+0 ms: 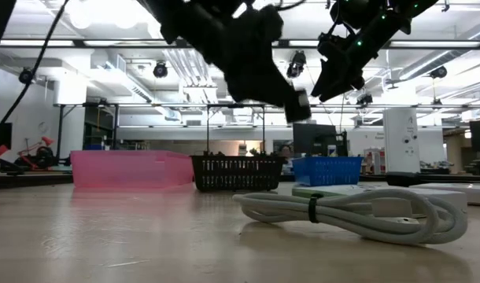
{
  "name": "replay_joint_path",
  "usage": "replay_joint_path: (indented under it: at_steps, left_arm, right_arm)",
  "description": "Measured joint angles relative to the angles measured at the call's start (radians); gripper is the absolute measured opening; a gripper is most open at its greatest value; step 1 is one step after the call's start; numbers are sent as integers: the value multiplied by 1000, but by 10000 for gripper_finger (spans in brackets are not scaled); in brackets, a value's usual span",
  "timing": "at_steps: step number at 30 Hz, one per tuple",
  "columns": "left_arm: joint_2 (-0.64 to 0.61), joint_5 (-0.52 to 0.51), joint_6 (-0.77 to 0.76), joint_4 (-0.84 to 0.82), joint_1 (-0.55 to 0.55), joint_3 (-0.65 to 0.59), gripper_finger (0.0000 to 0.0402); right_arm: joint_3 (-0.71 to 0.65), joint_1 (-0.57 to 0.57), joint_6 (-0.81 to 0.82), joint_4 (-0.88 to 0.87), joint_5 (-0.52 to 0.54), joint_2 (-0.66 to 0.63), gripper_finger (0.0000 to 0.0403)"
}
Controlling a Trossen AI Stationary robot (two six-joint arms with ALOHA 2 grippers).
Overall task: Pick and place items into bin
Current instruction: Put the black charger adapter into the blue bin
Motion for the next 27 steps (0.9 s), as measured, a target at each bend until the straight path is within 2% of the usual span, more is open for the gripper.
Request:
replay_joint_path:
  at_steps: [5,9,12,15,19,23,27]
  left_arm:
    - [-87,-60,-177,61,33,-27,127]
    - [-159,-77,-239,142,43,-52,127]
    - [-224,-96,-248,145,53,-66,127]
    - [-298,-163,-247,153,63,-89,127]
    - [-382,-220,-264,179,84,-127,127]
    - [-414,-233,-307,333,106,-169,127]
    - [-414,-232,-353,516,121,-213,127]
  right_arm:
    - [0,23,-44,72,-124,-21,231]
    - [0,67,-134,159,-197,-62,231]
    - [0,106,-167,241,-196,-118,230]
    - [0,132,-209,320,-193,-184,230]
    - [0,167,-340,353,-193,-250,230]
    - [0,213,-540,339,-195,-267,230]
    - [-1,241,-643,347,-192,-249,230]
